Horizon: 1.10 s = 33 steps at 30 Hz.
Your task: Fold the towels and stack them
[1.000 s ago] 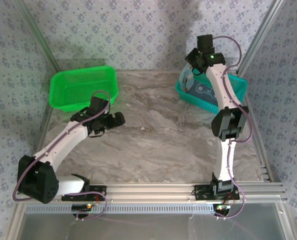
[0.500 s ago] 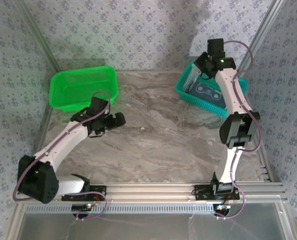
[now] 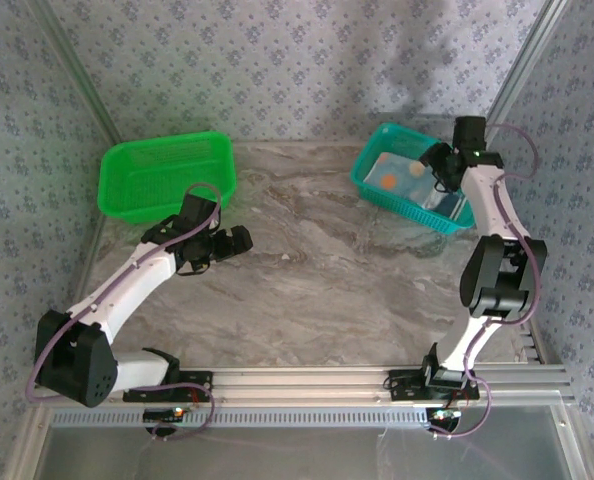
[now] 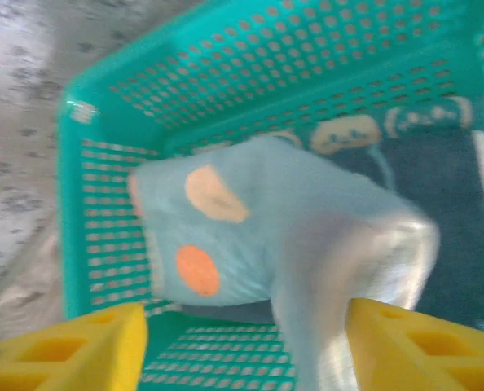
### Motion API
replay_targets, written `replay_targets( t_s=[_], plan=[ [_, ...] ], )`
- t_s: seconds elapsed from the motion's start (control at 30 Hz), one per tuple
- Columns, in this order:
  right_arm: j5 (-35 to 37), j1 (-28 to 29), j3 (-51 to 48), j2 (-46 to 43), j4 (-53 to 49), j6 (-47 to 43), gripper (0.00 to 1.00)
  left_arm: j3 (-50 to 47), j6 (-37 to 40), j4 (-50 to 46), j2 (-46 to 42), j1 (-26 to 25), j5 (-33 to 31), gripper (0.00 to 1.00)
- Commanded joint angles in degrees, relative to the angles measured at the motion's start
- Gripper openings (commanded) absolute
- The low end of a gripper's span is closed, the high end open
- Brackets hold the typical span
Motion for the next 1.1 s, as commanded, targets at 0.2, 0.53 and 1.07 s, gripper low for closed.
replay_targets(
  t_s=[0.2,0.53,1.07],
  plan=[
    [-0.29,-5.40,-2.83,-2.39,-1.10,-10.90,0.81,0.60,0.00,-1.06,-0.37,-0.07,0.66,1.00],
    [-6.24,-2.38,-13.09,-14.12,7.07,-17.40,1.00,2.43,2.88,-3.83,-1.04,1.81,-10.04,1.00],
    [12.27,15.00,-69.31,-47.21,48.14,-36.96,1.00,-26.99,19.38,24.39,-25.41,12.41,-37.93,1.00]
  ],
)
